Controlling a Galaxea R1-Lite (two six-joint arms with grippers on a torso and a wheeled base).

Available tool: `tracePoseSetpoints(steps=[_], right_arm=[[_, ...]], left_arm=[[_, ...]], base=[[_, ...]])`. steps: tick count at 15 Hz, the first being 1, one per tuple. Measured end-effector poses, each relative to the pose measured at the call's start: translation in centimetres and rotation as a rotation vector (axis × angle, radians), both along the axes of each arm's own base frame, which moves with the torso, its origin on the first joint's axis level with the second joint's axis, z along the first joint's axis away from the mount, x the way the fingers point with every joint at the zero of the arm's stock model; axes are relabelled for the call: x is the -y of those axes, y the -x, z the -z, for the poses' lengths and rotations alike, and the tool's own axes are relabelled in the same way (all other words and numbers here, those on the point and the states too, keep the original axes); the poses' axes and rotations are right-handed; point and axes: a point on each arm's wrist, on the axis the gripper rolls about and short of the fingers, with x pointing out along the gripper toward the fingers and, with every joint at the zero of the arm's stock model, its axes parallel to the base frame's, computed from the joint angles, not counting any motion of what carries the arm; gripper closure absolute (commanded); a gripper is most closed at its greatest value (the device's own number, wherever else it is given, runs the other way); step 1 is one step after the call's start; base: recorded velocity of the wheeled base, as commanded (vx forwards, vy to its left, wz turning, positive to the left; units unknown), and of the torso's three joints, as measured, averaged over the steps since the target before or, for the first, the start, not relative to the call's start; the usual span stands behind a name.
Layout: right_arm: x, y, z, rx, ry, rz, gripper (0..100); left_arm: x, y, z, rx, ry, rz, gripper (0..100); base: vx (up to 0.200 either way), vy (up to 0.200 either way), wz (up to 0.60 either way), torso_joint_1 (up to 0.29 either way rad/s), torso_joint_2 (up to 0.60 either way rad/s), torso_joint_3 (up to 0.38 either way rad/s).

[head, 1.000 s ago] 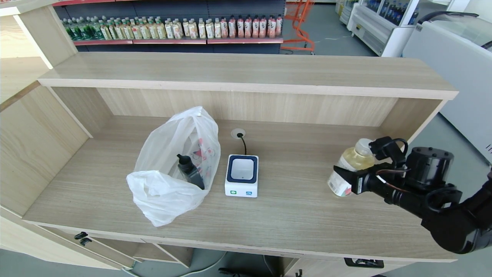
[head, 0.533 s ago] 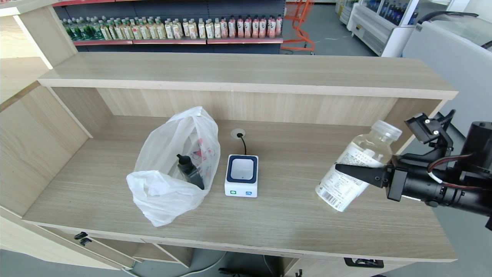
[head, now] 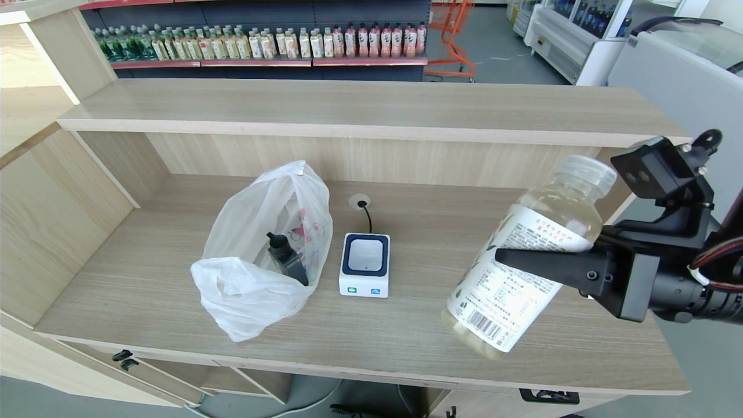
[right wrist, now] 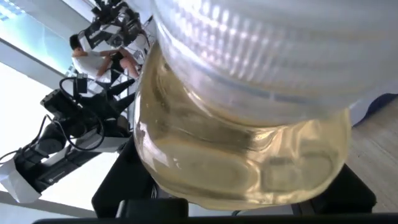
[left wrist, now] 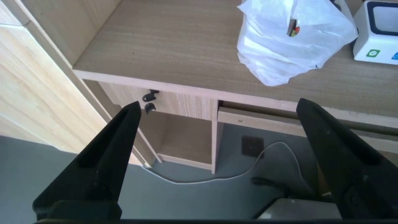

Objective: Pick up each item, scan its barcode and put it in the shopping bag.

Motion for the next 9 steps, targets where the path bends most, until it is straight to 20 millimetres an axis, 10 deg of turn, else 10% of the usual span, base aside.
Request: tracePoseSetpoints(steps=[9], right_arm=[[-0.6,2.2,-0.8,-0.013,-0.027,-0.070,100]], left_arm=[[0.0,0.0,0.0,0.000,0.000,0.000,0]], base=[[0.000,0.000,0.00,0.000,0.00,0.000]])
